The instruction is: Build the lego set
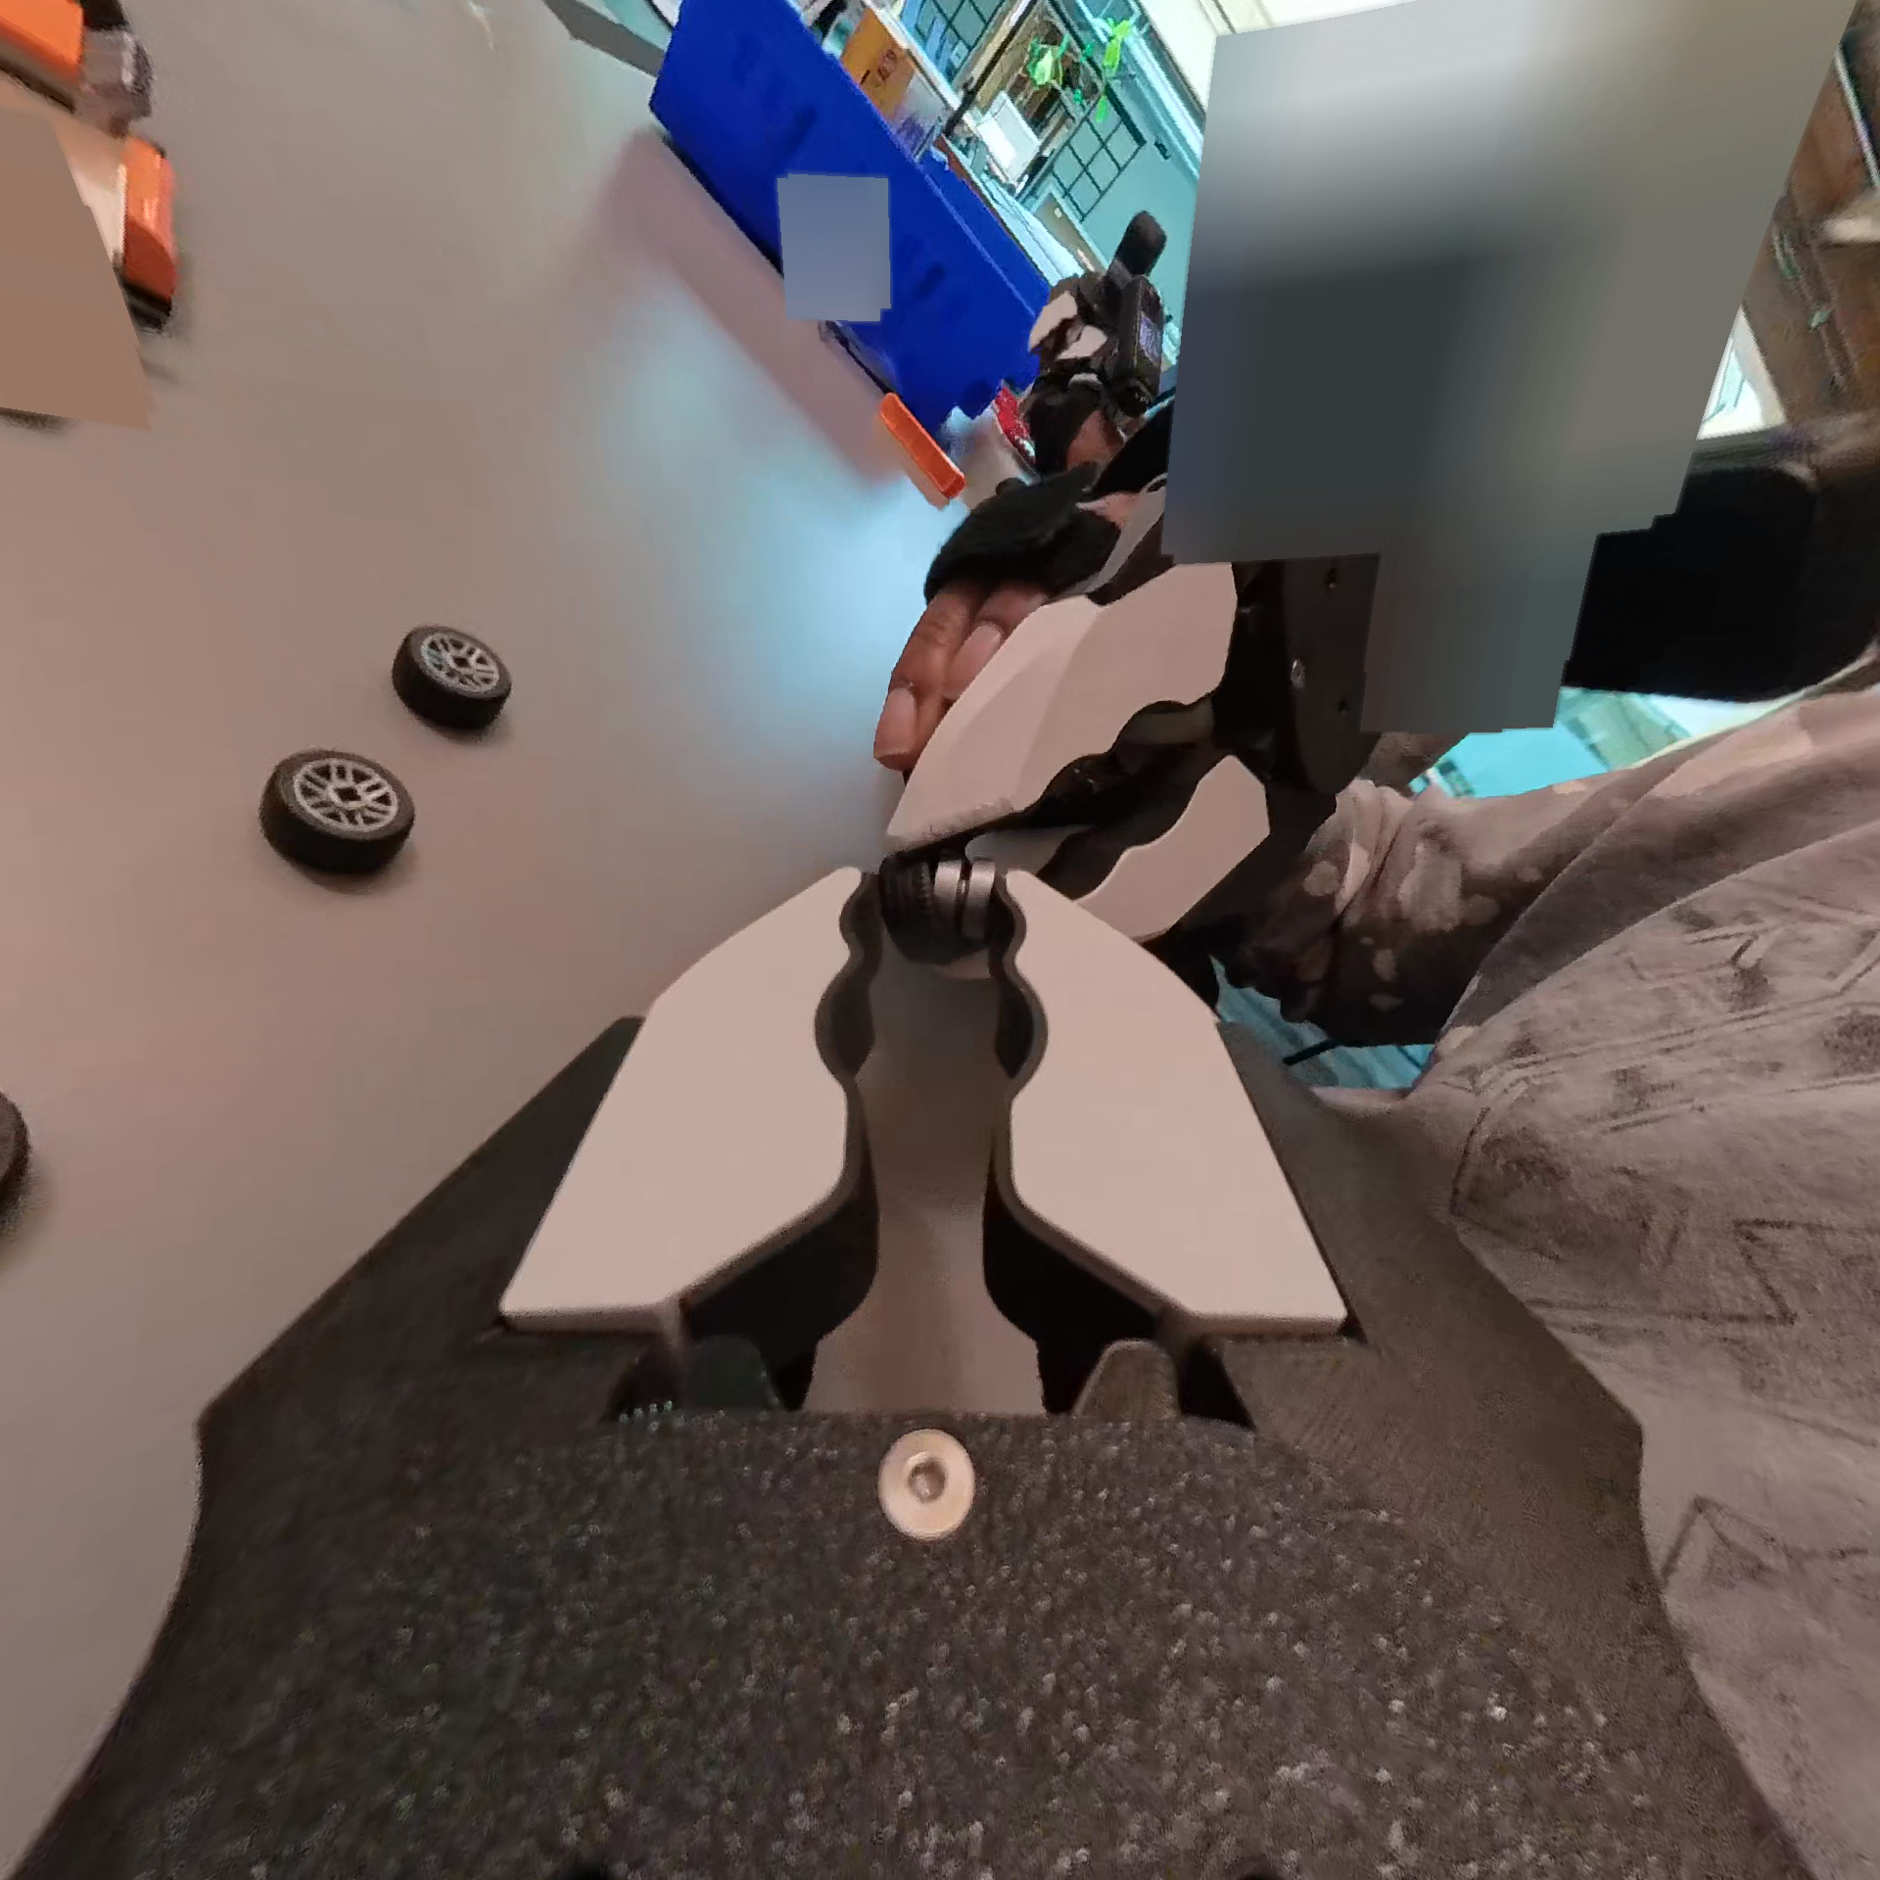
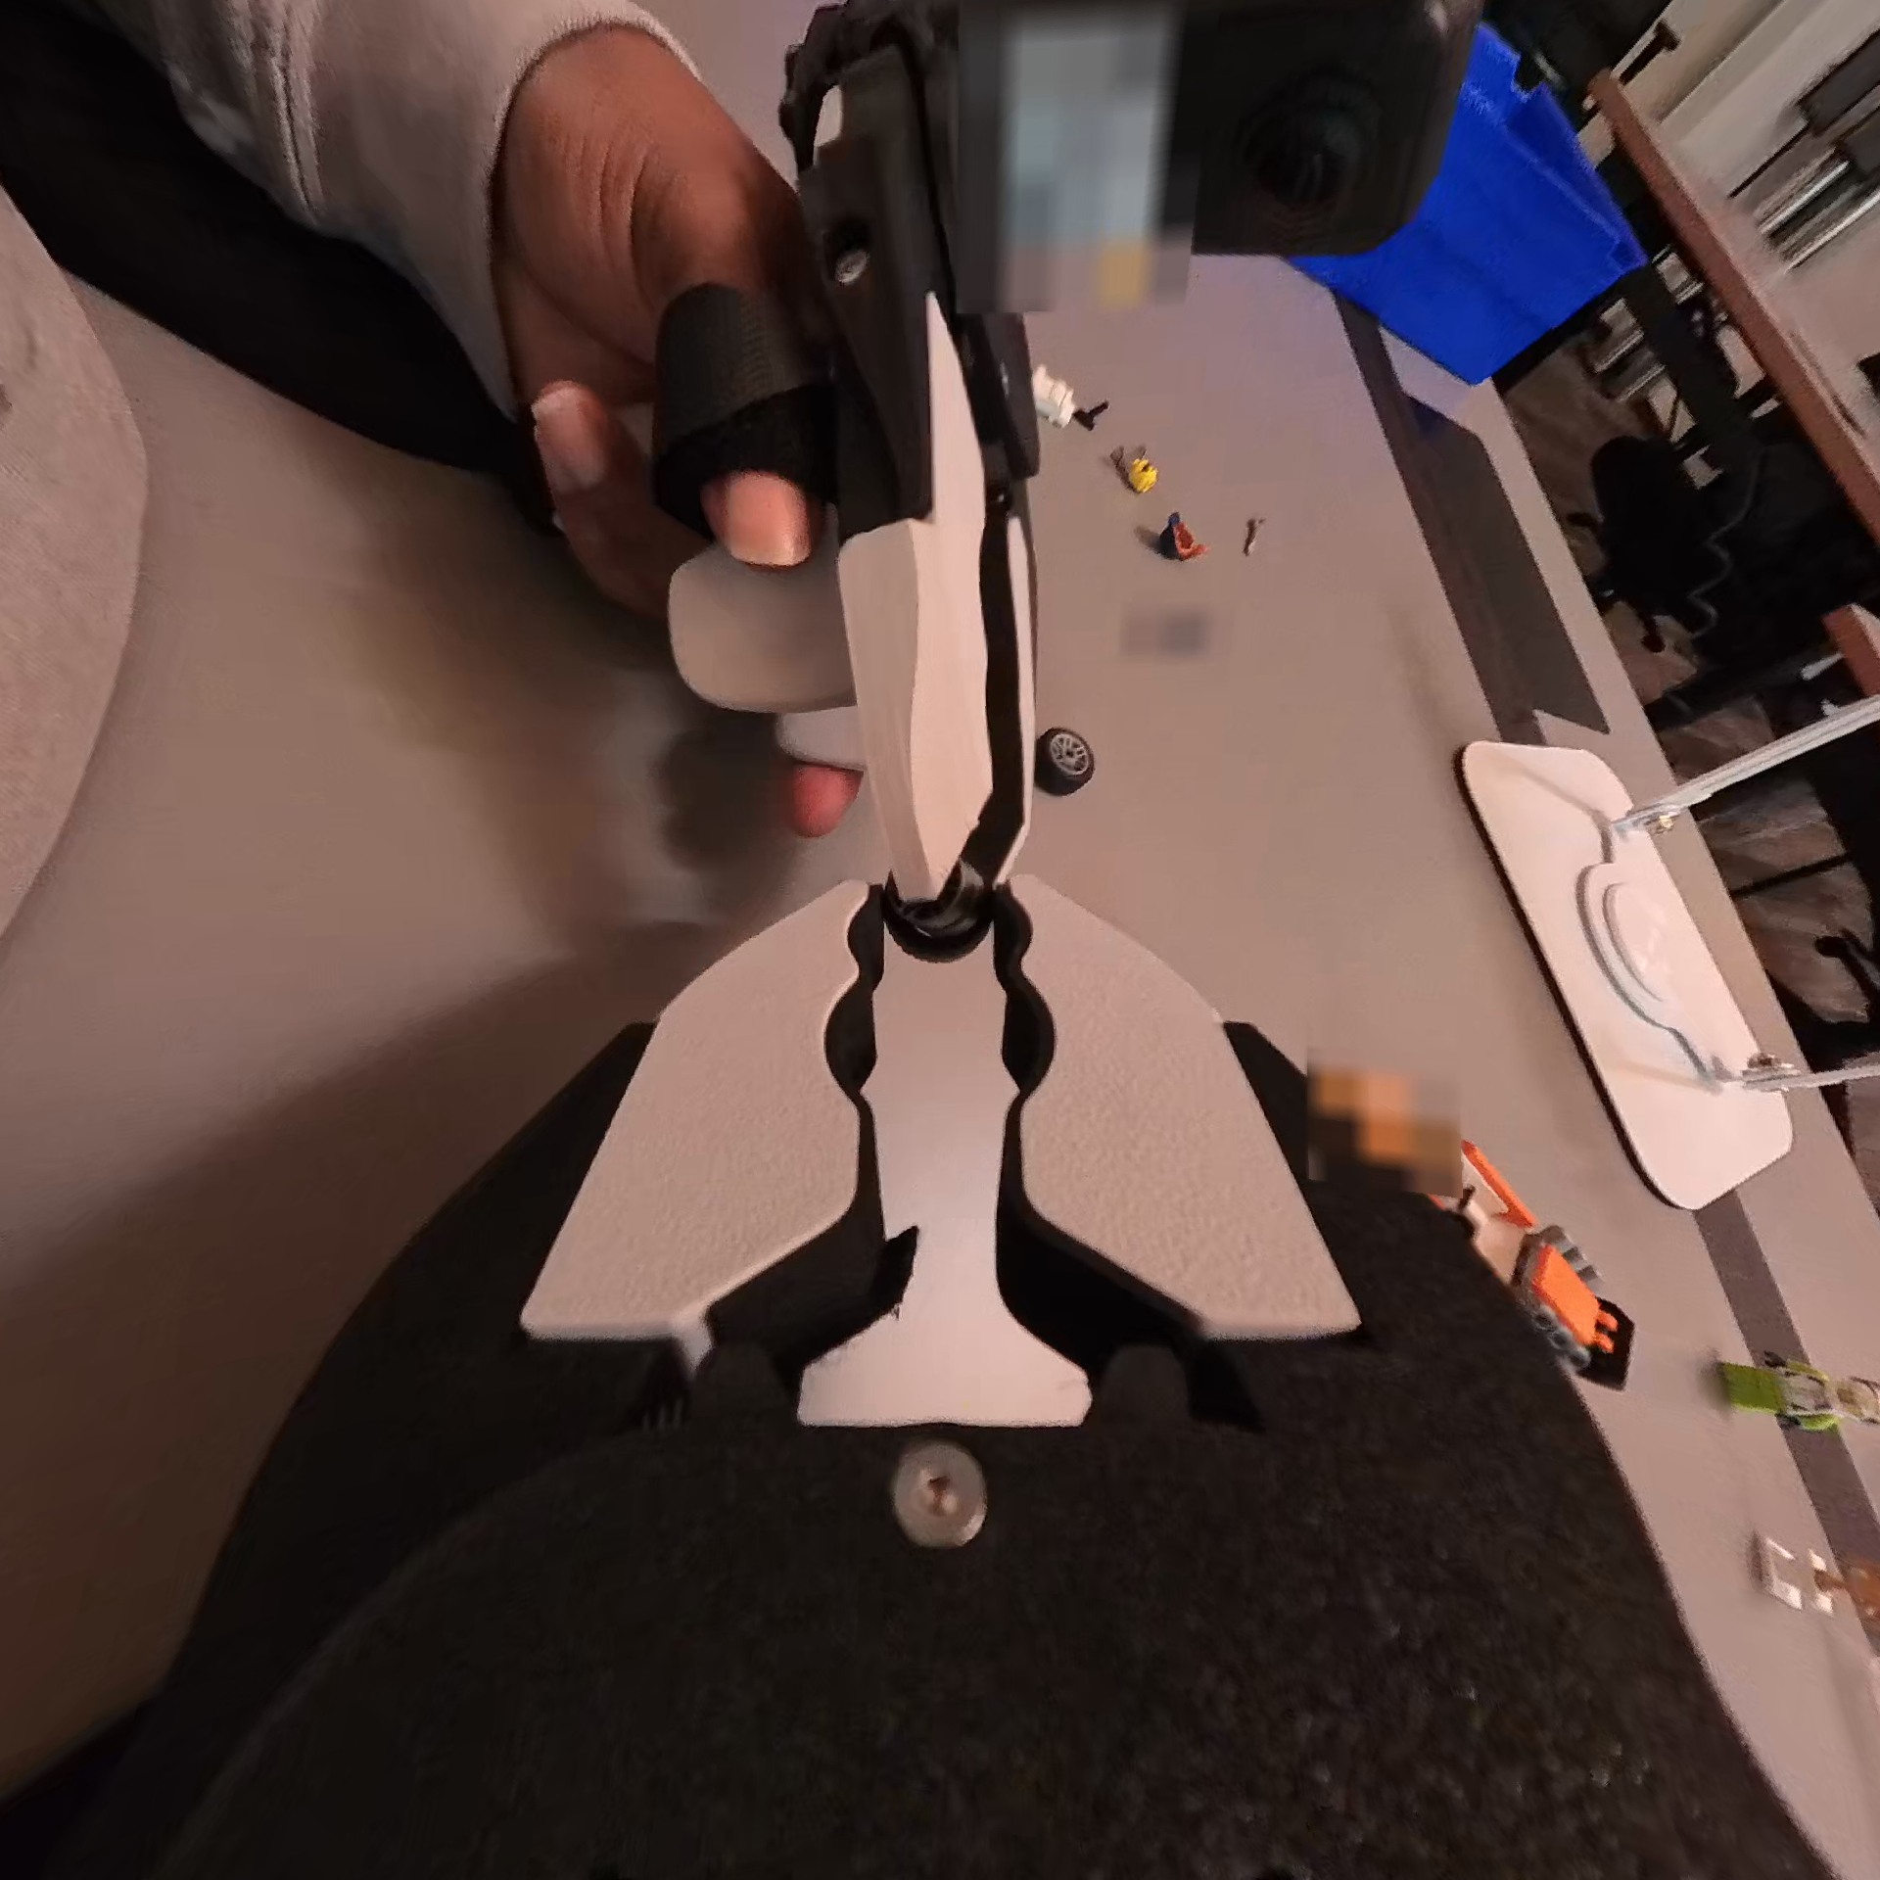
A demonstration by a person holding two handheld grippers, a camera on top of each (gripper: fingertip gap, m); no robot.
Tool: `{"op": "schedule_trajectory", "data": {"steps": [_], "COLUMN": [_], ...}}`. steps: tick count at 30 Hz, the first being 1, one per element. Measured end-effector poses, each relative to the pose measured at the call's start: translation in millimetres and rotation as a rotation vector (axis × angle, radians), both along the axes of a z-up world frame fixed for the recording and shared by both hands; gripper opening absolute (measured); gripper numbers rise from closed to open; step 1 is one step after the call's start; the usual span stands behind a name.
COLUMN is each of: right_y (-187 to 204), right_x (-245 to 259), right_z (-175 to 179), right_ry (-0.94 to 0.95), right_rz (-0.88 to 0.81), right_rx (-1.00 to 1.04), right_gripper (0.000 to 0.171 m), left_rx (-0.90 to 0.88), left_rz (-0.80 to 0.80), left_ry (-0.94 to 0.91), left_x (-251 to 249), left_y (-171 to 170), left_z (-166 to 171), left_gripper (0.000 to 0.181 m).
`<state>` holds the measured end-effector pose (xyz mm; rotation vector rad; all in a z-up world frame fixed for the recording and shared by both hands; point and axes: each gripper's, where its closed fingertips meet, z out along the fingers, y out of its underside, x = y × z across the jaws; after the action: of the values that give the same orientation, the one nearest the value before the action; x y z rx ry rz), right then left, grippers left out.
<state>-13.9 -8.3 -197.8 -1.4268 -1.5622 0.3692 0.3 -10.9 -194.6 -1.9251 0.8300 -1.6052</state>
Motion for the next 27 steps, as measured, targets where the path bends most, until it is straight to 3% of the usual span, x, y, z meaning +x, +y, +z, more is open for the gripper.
{"op": "schedule_trajectory", "data": {"steps": [13,20,27], "right_y": [-17,-29,-29], "right_x": [9,7,9], "right_z": [14,14,17], "right_ry": [0.286,0.272,0.241], "right_rz": [0.097,0.161,0.139], "right_rx": [-0.467,-0.482,-0.372], "right_gripper": [0.024,0.021,0.015], "left_rx": [0.490,0.651,0.680], "left_rz": [-0.062,-0.118,-0.099], "left_ry": [0.117,0.140,0.124], "left_x": [-2,-2,-2], "left_y": [-11,-22,-21], "left_z": [8,7,10], "left_gripper": [0.017,0.016,0.016]}}
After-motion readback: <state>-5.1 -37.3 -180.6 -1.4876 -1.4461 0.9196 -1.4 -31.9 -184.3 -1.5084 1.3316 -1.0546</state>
